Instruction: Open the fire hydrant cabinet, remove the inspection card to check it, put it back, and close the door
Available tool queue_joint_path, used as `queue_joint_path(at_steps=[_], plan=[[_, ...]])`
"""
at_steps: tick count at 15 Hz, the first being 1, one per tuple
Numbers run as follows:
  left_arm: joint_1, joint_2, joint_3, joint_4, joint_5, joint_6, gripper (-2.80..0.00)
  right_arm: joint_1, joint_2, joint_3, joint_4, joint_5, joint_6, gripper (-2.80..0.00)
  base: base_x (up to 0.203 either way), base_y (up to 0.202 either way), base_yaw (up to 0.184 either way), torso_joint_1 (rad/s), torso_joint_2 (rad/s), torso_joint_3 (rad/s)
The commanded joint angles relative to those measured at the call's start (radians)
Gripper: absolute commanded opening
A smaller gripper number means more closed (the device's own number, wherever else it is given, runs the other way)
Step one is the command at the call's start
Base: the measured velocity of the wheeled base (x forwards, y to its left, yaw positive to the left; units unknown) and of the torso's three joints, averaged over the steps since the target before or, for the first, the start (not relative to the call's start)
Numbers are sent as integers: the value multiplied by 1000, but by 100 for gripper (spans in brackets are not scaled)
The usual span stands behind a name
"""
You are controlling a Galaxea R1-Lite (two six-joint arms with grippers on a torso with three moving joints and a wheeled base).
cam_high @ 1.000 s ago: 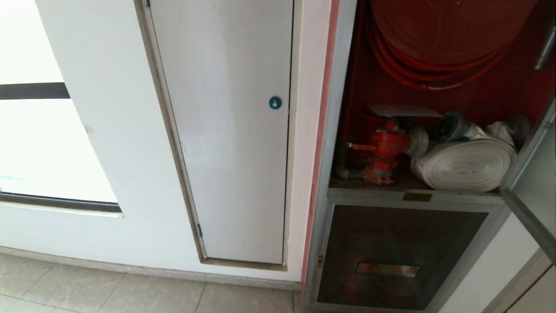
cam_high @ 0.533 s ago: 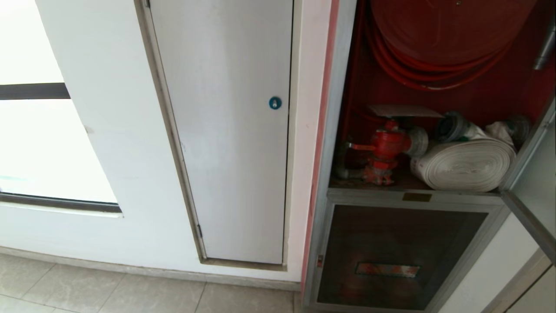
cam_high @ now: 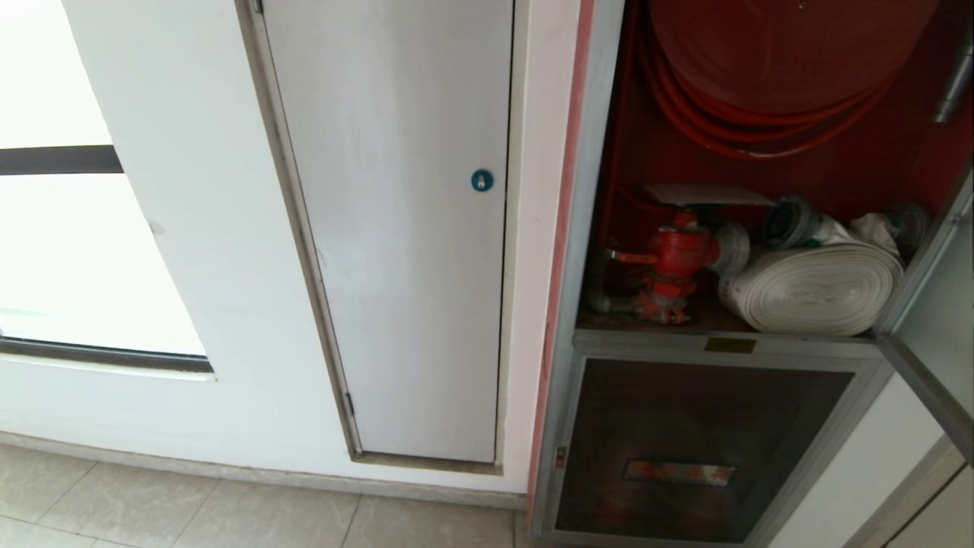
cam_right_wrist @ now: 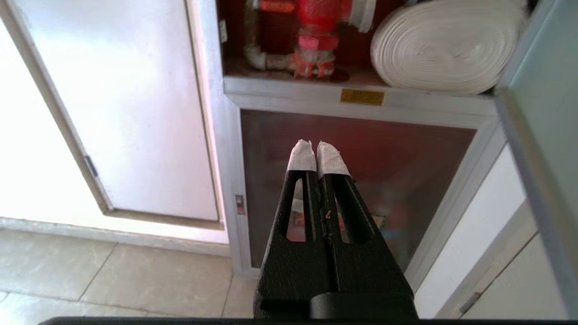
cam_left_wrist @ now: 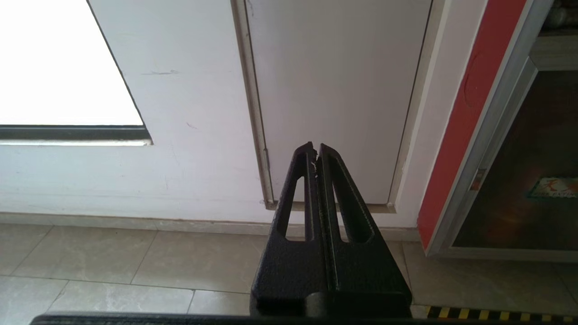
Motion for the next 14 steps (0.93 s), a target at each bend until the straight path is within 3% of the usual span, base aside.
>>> queue_joint_path(at_steps=[1,5,14], plan=[[-1,-1,6,0,0,0,-280,-2,-65,56,-7,2,2,-280,0,0,0,0,0,0],[0,-1,6,0,0,0,-280,-2,-66,159,-77,4,0,-280,0,0,0,0,0,0],[0,-1,6,0,0,0,-280,-2,-65,165,-71,13,1,-280,0,0,0,0,0,0]])
